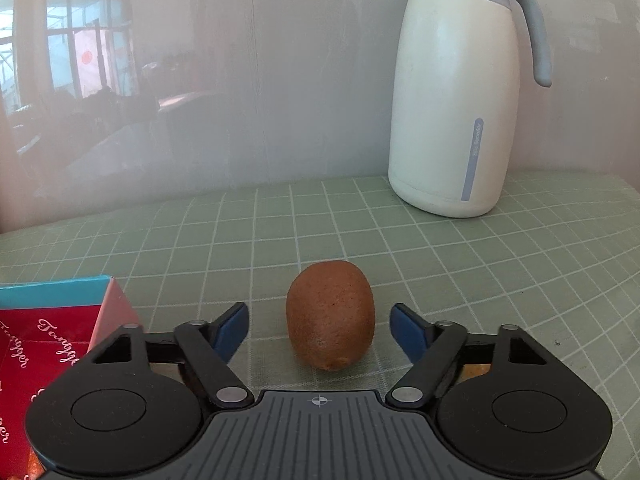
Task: Organize fruits
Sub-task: 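Grasp the brown kiwi with the left tool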
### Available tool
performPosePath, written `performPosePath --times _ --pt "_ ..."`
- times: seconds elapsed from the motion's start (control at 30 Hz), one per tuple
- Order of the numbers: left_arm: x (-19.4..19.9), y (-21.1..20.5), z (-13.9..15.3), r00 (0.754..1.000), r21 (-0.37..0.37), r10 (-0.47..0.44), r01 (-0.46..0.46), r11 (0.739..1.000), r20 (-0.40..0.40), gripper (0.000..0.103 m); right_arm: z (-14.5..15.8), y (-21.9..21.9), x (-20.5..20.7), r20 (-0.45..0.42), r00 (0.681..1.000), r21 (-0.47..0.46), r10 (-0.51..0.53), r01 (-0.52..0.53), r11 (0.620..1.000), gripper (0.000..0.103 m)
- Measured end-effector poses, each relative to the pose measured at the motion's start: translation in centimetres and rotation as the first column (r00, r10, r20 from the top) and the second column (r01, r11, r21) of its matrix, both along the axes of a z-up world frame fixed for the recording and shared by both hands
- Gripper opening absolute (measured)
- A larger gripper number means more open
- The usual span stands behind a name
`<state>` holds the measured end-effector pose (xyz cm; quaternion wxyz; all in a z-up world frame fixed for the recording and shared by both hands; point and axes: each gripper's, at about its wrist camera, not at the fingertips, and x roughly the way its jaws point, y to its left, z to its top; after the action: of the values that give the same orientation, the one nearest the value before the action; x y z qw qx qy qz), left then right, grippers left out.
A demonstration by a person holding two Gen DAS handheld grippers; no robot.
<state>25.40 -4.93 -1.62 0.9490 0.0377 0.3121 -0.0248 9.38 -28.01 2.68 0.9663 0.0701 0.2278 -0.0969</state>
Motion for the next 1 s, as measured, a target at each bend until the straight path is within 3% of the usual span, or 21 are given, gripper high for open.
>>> performPosePath --times 0.47,0.8,0.87,1.0 --pt "-0.2 -0.3 -0.6 1.000 -0.013 0.004 -0.004 1.000 -0.014 0.069 -0.8 -0.6 0.9 -0.037 0.992 -0.050 -0.120 0.118 0.992 0.103" --pt "-0.1 -0.5 -0.7 1.000 0.003 0.003 -0.003 1.000 -0.014 0.069 -0.8 -0.3 1.1 -0.038 0.995 -0.046 -0.094 0.092 0.995 0.103" --pt "0.0 -0.5 -0.8 1.000 0.002 0.003 -0.003 1.000 -0.016 0.051 -0.8 -0.3 1.0 -0.038 0.995 -0.043 -0.092 0.090 0.995 0.103" --pt "0.1 -0.4 -0.9 1.000 -0.010 0.001 -0.001 1.000 -0.013 0.047 -0.8 -0.1 1.2 -0.041 0.995 -0.045 -0.086 0.084 0.995 0.103"
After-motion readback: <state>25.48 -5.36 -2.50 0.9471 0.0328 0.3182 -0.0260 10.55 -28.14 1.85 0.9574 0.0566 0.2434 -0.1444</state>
